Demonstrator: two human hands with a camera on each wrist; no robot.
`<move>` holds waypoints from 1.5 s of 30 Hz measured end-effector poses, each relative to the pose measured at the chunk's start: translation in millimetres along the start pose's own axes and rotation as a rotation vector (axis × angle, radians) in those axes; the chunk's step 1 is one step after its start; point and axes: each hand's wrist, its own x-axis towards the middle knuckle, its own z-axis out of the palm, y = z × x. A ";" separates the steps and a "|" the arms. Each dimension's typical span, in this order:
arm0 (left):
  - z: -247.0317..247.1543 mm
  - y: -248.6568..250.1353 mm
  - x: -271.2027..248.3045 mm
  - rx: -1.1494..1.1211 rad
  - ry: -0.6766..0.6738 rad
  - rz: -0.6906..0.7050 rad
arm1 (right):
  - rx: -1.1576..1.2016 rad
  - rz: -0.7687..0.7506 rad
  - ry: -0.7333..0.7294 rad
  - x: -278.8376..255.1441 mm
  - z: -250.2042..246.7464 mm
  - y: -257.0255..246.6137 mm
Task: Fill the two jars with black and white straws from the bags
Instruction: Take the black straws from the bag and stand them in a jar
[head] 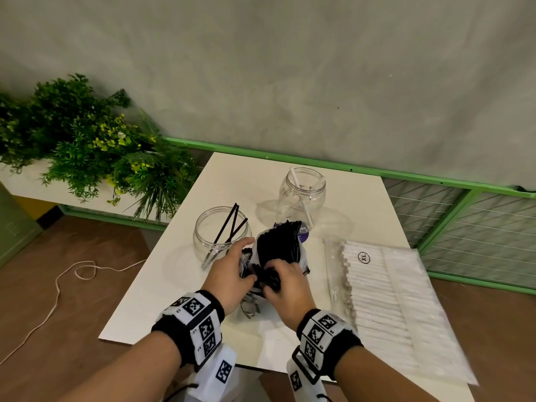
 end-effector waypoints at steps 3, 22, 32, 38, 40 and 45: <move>0.3 0.2 2.1 0.006 0.021 -0.013 | -0.023 -0.021 -0.010 2.1 1.6 -0.5; 3.6 -2.8 3.2 0.015 0.083 -0.028 | 0.130 -0.097 0.245 9.7 -32.9 -3.6; 0.6 -9.7 -3.9 -0.032 0.074 -0.019 | -0.011 -0.172 0.343 28.8 -55.9 38.7; -1.6 -13.5 -5.4 -0.032 0.043 -0.006 | 0.047 -0.107 0.183 18.9 -49.3 41.5; -2.3 -15.5 -5.8 -0.035 0.027 -0.022 | 0.004 -0.094 0.146 16.7 -49.9 39.8; -4.5 -18.3 -8.0 -0.024 -0.057 -0.053 | -0.064 -0.094 0.022 14.6 -51.2 32.3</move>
